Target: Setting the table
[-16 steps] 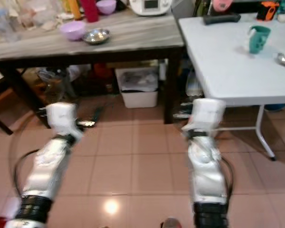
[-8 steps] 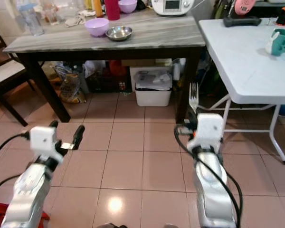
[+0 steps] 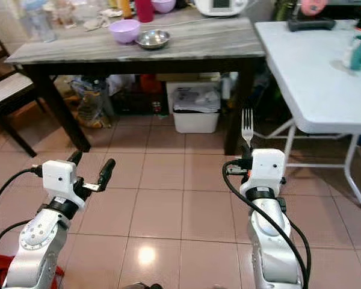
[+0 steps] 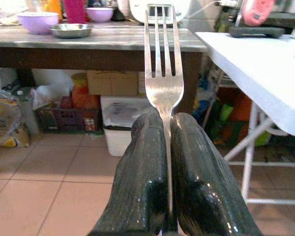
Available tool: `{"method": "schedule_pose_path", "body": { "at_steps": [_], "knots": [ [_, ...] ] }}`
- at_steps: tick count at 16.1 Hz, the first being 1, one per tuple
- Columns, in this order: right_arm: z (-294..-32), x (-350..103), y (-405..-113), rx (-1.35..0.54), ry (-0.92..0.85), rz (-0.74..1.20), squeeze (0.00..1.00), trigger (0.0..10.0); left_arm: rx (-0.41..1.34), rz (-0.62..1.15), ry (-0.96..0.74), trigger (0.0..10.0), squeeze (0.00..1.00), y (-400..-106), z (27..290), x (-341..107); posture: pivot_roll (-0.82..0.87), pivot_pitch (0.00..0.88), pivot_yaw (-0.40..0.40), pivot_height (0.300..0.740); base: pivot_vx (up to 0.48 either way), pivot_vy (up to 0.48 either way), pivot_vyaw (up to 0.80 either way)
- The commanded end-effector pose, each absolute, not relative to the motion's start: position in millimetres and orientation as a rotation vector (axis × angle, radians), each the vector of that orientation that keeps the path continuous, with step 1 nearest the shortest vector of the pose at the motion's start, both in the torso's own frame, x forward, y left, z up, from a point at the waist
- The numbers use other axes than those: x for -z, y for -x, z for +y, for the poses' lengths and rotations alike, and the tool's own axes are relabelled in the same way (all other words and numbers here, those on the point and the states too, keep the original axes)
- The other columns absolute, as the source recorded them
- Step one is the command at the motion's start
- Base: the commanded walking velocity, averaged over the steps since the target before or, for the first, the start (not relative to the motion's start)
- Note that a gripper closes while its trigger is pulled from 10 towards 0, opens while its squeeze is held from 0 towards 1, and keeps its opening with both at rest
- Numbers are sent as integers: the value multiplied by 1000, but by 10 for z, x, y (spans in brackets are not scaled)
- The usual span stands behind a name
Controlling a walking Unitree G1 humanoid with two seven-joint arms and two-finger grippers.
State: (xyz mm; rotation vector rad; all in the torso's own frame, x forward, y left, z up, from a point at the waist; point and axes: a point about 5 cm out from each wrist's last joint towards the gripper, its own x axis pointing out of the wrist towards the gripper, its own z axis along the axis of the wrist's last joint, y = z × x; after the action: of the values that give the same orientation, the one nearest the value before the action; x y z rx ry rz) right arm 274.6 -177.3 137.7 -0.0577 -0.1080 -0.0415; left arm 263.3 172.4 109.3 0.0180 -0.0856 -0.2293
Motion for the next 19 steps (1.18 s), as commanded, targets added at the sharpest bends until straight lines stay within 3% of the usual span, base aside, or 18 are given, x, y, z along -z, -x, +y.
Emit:
{"method": "schedule_pose_path", "body": {
  "at_steps": [1, 19],
  "knots": [
    [-1717, -1477, -2751, 25, 53, -151, 0, 10000, 239, -81, -20, 10000, 0, -2636, 1740, -1108, -165, 112, 96, 740, 472, 0, 481],
    [-1734, -1526, -2794, 49, 56, -160, 0, 10000, 321, -83, 28, 10000, 0, -2712, 1532, -1153, -182, 116, 94, 740, 472, 0, 0]
  ]
}}
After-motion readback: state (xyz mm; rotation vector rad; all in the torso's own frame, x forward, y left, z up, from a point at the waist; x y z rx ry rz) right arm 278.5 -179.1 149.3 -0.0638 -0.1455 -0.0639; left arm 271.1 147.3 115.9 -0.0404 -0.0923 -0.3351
